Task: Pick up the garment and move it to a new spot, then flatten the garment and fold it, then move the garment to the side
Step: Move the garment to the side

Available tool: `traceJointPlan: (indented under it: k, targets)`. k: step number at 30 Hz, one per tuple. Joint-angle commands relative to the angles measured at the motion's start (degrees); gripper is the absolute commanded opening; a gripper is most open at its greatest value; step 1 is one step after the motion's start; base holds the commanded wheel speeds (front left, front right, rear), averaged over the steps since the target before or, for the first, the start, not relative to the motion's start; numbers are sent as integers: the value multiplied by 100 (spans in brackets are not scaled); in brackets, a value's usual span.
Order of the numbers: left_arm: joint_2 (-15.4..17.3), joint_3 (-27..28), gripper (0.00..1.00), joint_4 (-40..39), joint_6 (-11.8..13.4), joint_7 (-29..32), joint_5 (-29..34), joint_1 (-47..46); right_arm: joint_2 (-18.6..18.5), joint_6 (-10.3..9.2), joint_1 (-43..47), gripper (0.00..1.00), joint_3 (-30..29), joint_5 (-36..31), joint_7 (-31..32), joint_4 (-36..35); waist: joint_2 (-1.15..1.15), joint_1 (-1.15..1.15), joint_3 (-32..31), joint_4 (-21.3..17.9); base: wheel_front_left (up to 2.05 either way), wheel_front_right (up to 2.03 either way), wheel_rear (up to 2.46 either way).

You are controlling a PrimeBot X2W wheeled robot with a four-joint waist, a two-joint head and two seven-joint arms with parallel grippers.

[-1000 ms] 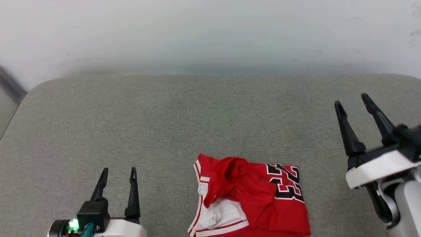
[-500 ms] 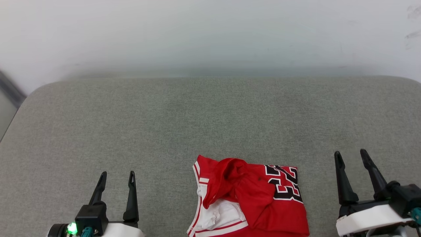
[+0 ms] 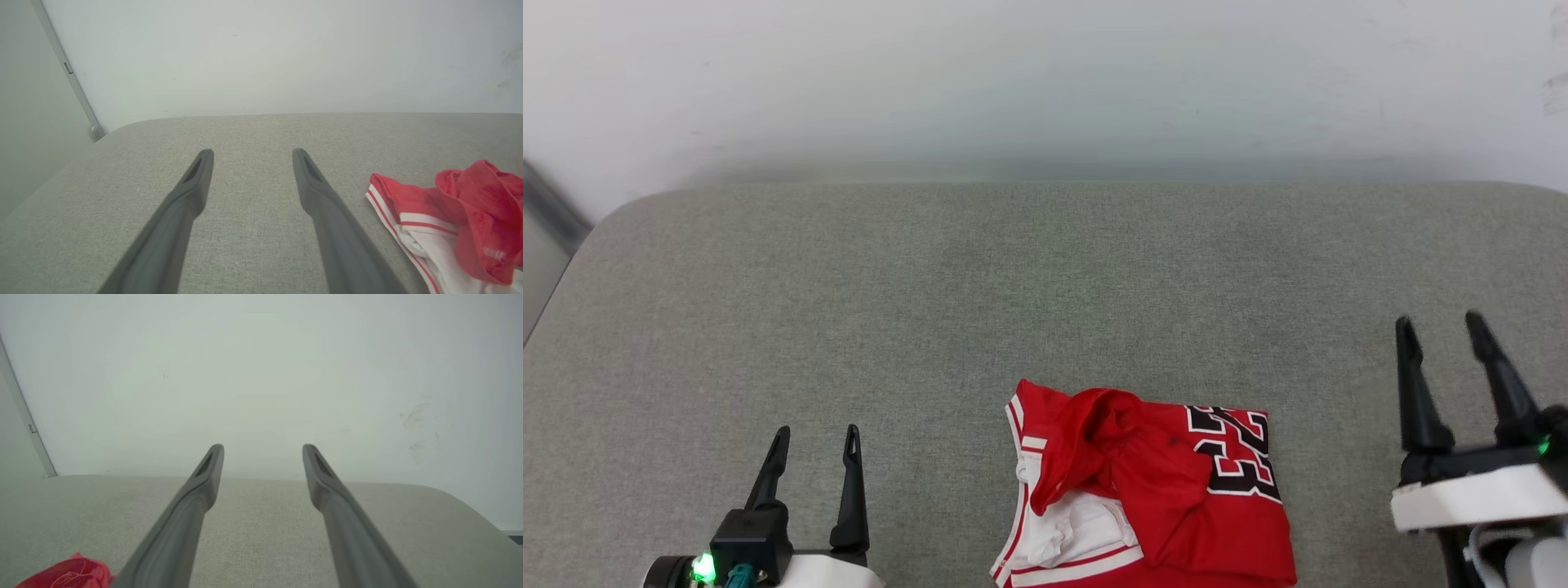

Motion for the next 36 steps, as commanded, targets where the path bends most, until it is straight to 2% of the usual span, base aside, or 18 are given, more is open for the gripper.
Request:
traceJointPlan:
  k: [1, 4, 7, 13, 17, 19, 22, 28, 36]
  targets:
    - [-6, 11, 100, -13, -18, -13, -17, -27, -157, -2, -259, 100, 9, 29, -8, -101, 0, 0, 11, -2, 0, 0, 0]
    - [-8, 4, 100, 3, -35, -13, -20, -55, -547, -2, -719, 100, 138, 129, 229, -240, 0, 0, 27, 8, 0, 0, 0]
    - [-9, -1, 100, 20, -57, -13, -27, -82, -1013, -2, -1141, 100, 480, 404, 989, -304, 0, 0, 42, 30, 0, 0, 0]
    - [-13, 8, 100, 24, -76, -13, -39, -116, -1949, -2, -1564, 100, 1309, 1838, 3745, -358, 0, 0, 89, 82, 0, 0, 0]
    - [-15, 4, 100, 8, -83, -13, -34, -167, -2316, -2, -1470, 100, 1512, 2917, 5288, -271, 0, 0, 175, 113, 0, 0, 0]
    - [-15, -1, 100, -1, -80, -13, -43, -190, -2375, -2, -1369, 100, 1515, 3394, 5874, -152, 0, 0, 239, 132, 0, 0, 0]
    - [-17, -32, 100, -13, -81, -13, -55, -269, -2370, -2, -1272, 100, 1493, 3808, 6417, 56, 0, 0, 358, 180, 0, 0, 0]
    - [-18, -87, 100, -24, -118, -13, -62, -427, -2127, -2, -1175, 100, 1538, 4107, 6736, 433, 0, 0, 587, 291, 0, 0, 0]
    - [-19, -161, 100, -31, -167, -13, -55, -723, -1644, -2, -1293, 100, 1805, 4351, 6650, 1046, 0, 0, 993, 524, 0, 0, 0]
